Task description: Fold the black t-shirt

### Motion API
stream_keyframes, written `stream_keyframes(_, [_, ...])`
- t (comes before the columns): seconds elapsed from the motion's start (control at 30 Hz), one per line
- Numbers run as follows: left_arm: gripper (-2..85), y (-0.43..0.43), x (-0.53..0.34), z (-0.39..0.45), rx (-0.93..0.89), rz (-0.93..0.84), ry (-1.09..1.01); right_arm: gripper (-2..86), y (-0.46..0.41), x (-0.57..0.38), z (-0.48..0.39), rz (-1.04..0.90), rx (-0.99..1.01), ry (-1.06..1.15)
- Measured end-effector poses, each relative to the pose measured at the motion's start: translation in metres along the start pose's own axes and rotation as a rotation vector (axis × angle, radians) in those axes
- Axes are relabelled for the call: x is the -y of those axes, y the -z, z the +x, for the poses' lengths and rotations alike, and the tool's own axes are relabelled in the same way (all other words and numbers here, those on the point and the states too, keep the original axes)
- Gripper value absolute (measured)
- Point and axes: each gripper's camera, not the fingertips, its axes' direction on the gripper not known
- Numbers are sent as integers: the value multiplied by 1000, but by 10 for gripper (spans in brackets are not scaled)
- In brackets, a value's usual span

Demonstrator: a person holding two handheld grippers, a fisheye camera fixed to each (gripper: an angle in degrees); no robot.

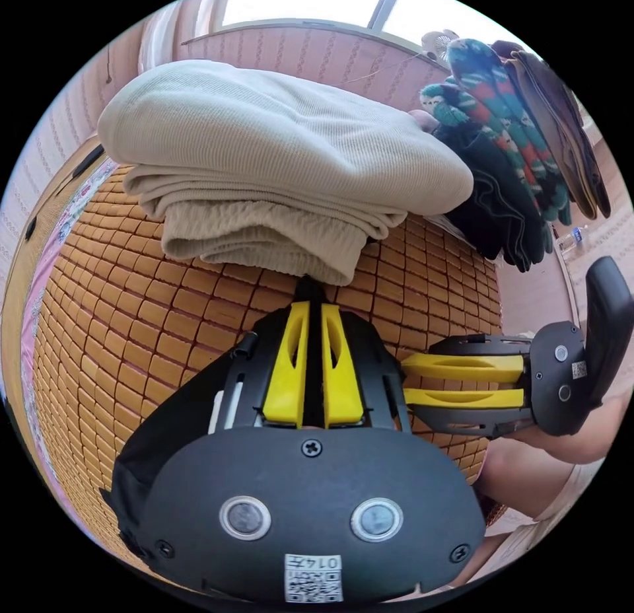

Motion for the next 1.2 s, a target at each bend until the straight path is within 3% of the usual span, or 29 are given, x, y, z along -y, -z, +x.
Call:
stream_keyframes(0.37, [-9, 25, -26, -14, 24, 36, 49, 31, 24, -32, 7, 48, 12, 9])
stream_keyframes(0.63, [-10, 138, -81, -47, 21, 295, 147, 0, 97, -54, 6, 264, 275, 65])
stream_keyframes(0.83, [-10, 251, -173, -82, 104, 444, 261, 1, 149, -77, -54, 350, 540, 320])
stream_keyframes(1.0, [-9, 312, -295, -91, 150, 454, 448, -2, 101, -111, -154, 90, 573, 593])
stream_keyframes(1.2, [4, 279, -425, -98, 93, 300, 776, -8, 7, -158, -209, -220, 428, 703])
